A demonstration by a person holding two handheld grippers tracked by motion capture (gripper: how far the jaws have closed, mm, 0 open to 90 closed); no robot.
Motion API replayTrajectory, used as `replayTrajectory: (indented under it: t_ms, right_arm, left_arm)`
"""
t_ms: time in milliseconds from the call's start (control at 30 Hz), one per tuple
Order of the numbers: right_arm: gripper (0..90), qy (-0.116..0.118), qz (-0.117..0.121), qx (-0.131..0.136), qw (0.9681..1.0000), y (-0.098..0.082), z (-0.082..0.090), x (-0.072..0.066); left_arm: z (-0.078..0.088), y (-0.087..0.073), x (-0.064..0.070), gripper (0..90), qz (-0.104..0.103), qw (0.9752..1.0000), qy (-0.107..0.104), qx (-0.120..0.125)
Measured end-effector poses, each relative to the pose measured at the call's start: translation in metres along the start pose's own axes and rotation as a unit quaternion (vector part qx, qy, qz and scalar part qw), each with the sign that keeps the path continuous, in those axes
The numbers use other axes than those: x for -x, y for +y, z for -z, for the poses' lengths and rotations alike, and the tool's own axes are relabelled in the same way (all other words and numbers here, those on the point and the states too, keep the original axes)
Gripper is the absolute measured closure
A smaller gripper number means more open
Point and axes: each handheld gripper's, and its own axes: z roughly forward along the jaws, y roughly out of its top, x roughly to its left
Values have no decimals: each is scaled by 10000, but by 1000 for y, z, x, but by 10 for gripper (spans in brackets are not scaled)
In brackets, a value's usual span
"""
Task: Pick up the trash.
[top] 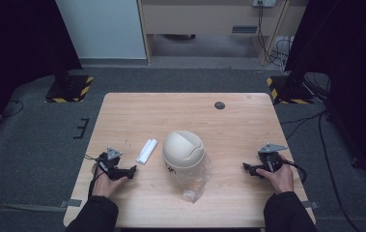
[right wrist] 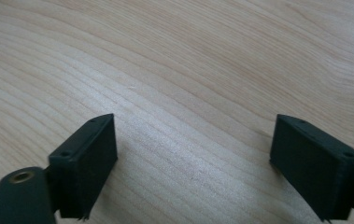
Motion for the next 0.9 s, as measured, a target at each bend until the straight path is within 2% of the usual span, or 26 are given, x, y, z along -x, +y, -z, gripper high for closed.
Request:
replayTrajectory:
  t_ms: [167, 267, 300, 400, 567, 633, 733, 900]
  right_arm:
    - [196, -4, 122, -35, 9999, 3, 2, 0]
    - [188, 46, 56, 147, 9999, 7, 7, 1]
    - [186, 56, 35, 315, 9995, 10, 11, 1]
    - [183, 112, 18, 533, 9985, 16, 16, 1]
    - [172, 145, 1, 739, 9972, 24, 23, 0]
    - [173, 175, -56, 897, 9958, 29, 26, -1]
    - [174, 223, -74, 965, 9951, 32, 28, -2]
    - [173, 369, 122, 1224, 9917, 47, 39, -6]
  left_arm:
    - [0, 0, 0, 0, 5, 10000, -15, 3]
    - [0, 0, 0, 0, -4, 10000, -17, 1]
    - [0, 0, 0, 0, -5, 10000, -16, 1]
    - [0, 0, 0, 0, -2, 10000, -22, 2]
    - [0, 0, 0, 0, -4, 10000, -23, 1]
    - [0, 0, 0, 0, -2, 10000, -23, 1]
    - [0, 0, 0, 0, -5, 10000, -21, 1]
    - [0, 0, 0, 0, -10, 10000, -18, -3]
